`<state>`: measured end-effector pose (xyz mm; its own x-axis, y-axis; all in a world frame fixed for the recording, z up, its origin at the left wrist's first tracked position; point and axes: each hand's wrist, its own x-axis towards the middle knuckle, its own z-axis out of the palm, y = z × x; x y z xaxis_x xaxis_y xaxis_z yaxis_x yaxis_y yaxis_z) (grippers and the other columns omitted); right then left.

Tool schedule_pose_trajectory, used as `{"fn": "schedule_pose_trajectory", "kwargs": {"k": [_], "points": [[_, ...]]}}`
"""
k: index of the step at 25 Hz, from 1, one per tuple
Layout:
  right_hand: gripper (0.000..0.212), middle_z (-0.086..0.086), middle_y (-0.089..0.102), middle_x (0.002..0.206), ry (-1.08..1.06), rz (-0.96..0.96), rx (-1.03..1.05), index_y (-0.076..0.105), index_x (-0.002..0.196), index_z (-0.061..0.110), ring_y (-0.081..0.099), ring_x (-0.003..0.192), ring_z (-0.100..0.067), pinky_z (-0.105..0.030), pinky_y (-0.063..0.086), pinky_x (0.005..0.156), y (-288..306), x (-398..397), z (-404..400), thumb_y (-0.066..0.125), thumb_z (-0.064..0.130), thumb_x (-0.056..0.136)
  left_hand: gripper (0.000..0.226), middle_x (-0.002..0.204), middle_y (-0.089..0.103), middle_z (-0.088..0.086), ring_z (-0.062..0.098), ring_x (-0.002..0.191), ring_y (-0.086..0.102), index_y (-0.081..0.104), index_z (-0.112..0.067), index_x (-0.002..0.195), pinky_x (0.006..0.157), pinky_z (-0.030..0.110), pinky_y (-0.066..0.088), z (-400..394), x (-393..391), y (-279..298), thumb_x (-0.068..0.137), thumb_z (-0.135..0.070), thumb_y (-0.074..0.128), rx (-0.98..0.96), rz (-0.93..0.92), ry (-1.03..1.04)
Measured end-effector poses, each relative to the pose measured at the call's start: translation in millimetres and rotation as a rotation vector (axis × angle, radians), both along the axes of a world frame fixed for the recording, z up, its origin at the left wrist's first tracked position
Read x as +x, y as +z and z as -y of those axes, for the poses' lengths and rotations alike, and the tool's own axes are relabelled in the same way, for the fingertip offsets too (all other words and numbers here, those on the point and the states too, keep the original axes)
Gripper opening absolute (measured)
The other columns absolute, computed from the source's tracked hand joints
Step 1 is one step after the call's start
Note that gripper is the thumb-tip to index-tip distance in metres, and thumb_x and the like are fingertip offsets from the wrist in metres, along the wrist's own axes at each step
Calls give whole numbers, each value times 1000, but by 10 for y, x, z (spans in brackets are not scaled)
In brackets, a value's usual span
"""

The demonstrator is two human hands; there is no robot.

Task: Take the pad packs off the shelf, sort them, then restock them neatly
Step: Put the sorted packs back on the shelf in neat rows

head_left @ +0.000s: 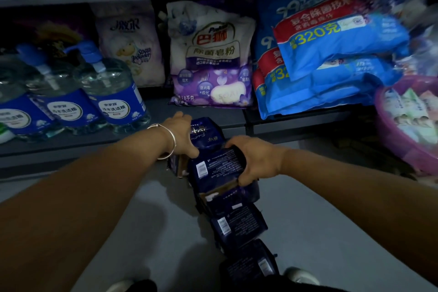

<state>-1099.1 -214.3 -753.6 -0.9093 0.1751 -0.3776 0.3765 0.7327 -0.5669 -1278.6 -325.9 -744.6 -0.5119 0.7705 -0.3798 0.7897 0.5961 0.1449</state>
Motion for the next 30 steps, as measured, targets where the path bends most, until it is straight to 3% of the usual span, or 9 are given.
{"fn": "schedule_pose_trajectory", "kwargs": {"k": [3, 6, 9, 12, 16, 20, 21, 25, 30], "points": [[77, -3, 57, 112, -95, -48, -122, 42, 132, 14, 56, 97, -14, -26, 51, 82, 419, 56, -8, 80, 7, 66, 75, 114, 42, 7, 25, 107, 50, 47, -14, 123, 95, 37, 47, 46, 4, 466, 59, -36, 80, 123, 6, 23], [69, -14, 69, 101, -152, -122, -280, 51, 126, 14, 63, 85, -13, -25, 51, 76, 857, 126, 22, 78, 4, 64, 72, 113, 54, 8, 24, 98, 57, 53, -15, 115, 88, 37, 52, 91, 52, 966, 54, -37, 82, 225, 31, 35], [64, -20, 69, 102, -181, -218, -383, 57, 122, 15, 63, 86, -15, -27, 50, 83, 1292, 176, 34, 74, 9, 60, 65, 107, 63, 6, 22, 92, 61, 54, -13, 117, 82, 31, 52, 136, 113, 1485, 61, -29, 82, 300, 2, 27], [64, -16, 68, 112, -215, -318, -441, 60, 115, 23, 62, 99, -18, -35, 47, 96, 1761, 237, 46, 73, 16, 52, 70, 107, 64, 4, 21, 94, 62, 51, -14, 122, 87, 33, 52, 184, 194, 2034, 61, -28, 83, 376, -39, 22], [56, -7, 69, 95, -238, -448, -536, 61, 113, 16, 65, 81, -10, -19, 51, 73, 2280, 250, 31, 69, 12, 57, 79, 114, 63, 4, 21, 99, 61, 48, -16, 130, 90, 33, 51, 181, 191, 2613, 60, -29, 83, 503, -92, 28], [49, 1, 68, 82, -262, -551, -515, 63, 108, 16, 64, 69, -4, -16, 49, 64, 2717, 133, -35, 74, 11, 61, 91, 131, 52, 3, 21, 114, 53, 33, -16, 143, 90, 23, 40, 127, 48, 3055, 67, -33, 80, 593, -142, 49], [47, 1, 68, 80, -268, -573, -508, 64, 106, 16, 64, 67, -3, -16, 49, 63, 2803, 87, -67, 75, 11, 61, 91, 133, 51, 3, 22, 116, 52, 32, -16, 143, 91, 24, 41, 102, -4, 3147, 68, -33, 80, 606, -145, 46], [45, -9, 70, 94, -305, -676, -475, 71, 93, 18, 63, 87, -20, -32, 45, 85, 3043, -116, -167, 78, 22, 48, 90, 135, 51, 5, 23, 115, 53, 33, -17, 143, 93, 29, 44, -24, -215, 3444, 68, -35, 78, 656, -167, 37], [22, -8, 71, 77, -322, -743, -548, 74, 80, 11, 66, 68, -19, -27, 52, 68, 3271, -260, -236, 64, 15, 60, 89, 137, 50, 5, 23, 118, 52, 32, -16, 144, 93, 27, 43, -79, -456, 3625, 70, -34, 77, 749, -191, 33]]}}
